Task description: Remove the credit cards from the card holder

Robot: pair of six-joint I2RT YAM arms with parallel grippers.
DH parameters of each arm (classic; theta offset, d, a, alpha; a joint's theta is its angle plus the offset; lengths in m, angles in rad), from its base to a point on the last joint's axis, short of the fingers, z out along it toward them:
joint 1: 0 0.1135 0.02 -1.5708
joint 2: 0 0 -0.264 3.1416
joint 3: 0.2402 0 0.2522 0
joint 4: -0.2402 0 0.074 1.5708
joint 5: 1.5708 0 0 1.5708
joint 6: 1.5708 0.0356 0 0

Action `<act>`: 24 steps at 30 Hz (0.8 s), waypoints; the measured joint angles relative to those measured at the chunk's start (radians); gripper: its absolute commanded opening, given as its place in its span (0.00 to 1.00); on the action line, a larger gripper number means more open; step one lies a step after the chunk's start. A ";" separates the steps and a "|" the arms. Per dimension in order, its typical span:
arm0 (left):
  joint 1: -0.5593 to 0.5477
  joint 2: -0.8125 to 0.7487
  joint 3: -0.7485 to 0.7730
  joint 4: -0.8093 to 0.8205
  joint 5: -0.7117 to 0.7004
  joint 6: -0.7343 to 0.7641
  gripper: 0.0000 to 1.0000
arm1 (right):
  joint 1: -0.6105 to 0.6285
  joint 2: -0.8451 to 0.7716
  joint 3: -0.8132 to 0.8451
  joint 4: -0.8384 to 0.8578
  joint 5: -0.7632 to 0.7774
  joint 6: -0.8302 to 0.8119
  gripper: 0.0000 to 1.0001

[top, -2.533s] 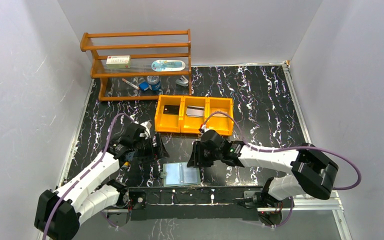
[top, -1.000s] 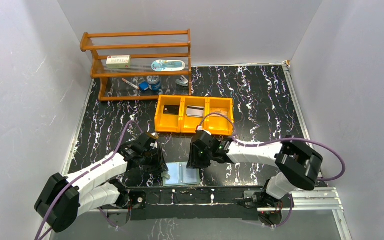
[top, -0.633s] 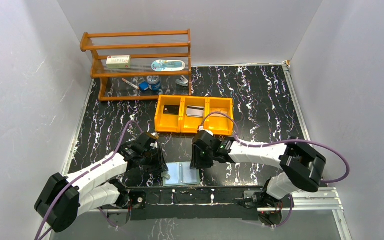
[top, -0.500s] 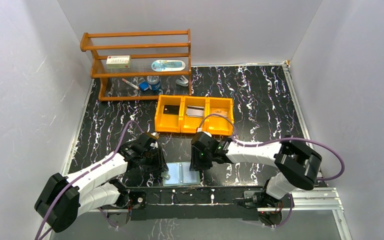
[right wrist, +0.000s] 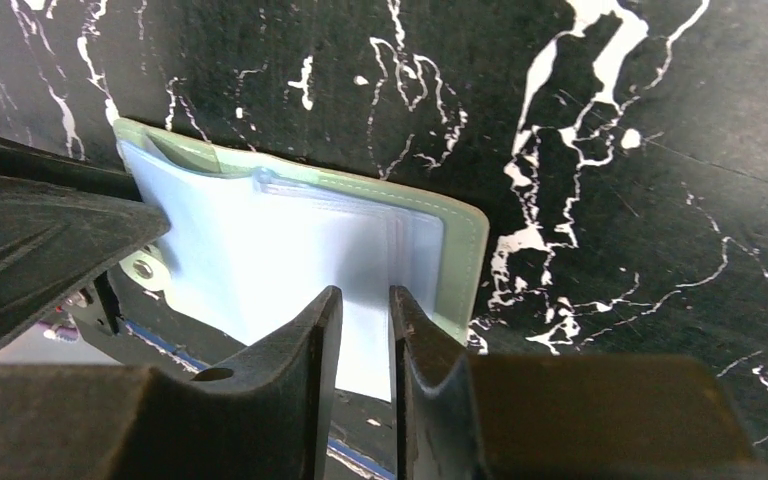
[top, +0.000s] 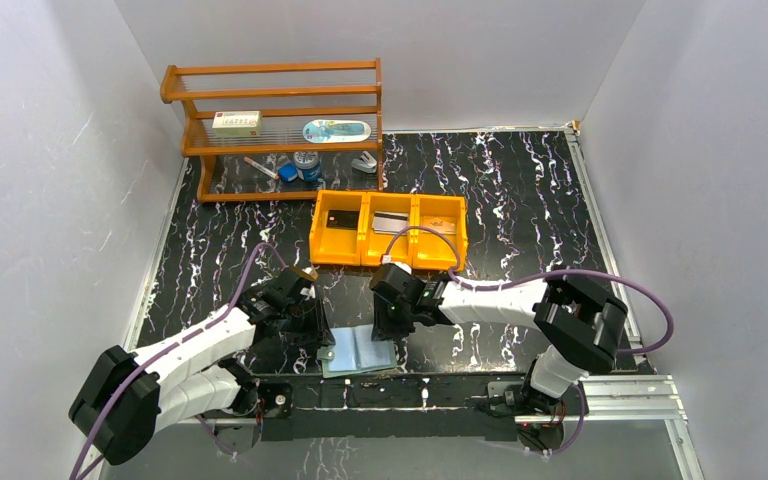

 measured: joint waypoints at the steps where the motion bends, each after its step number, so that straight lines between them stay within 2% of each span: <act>1: 0.000 0.000 0.000 0.001 0.000 0.000 0.21 | 0.002 0.003 0.007 -0.001 0.001 -0.004 0.31; 10: -0.003 -0.008 -0.013 0.021 0.004 -0.008 0.21 | 0.011 0.017 0.042 0.028 -0.039 -0.025 0.33; 18: -0.005 -0.014 -0.013 0.027 0.004 -0.019 0.21 | 0.013 0.029 0.042 0.175 -0.159 -0.024 0.36; 24: -0.005 -0.048 -0.024 0.027 -0.002 -0.031 0.21 | 0.013 0.102 0.068 0.242 -0.246 -0.025 0.40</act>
